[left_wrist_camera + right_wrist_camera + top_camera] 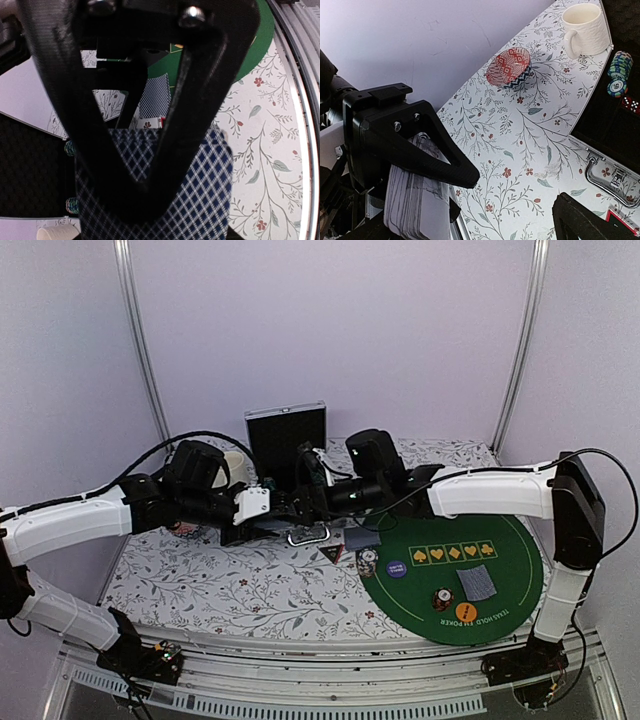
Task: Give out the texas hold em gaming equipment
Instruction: Pick up the poker card from the face-down deck piles.
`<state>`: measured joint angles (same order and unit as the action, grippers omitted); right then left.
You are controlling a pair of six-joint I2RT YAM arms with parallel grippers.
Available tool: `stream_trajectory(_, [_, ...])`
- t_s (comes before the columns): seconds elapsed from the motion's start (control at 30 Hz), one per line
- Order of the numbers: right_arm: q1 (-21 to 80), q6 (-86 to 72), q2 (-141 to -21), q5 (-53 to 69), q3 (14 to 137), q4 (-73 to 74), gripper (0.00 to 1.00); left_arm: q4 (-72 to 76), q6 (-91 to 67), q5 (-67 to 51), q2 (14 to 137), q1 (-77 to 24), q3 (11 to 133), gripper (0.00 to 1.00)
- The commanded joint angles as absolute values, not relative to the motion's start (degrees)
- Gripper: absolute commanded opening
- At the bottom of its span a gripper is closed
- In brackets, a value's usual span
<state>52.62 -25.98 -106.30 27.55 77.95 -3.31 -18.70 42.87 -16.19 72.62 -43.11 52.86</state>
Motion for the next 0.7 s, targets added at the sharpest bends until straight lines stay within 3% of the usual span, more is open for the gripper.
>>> stream_trajectory(0.0, [53.0,-24.5,-106.9,26.7,80.7,-1.8,0.99,-17.1,43.4,-16.4,71.0,-43.9,52.5,0.46])
stream_trajectory(0.67, [52.9,-22.8,-104.8,19.0,80.9,5.5,0.99,-17.0,43.6,-16.4,69.5,-43.9,52.3,0.45])
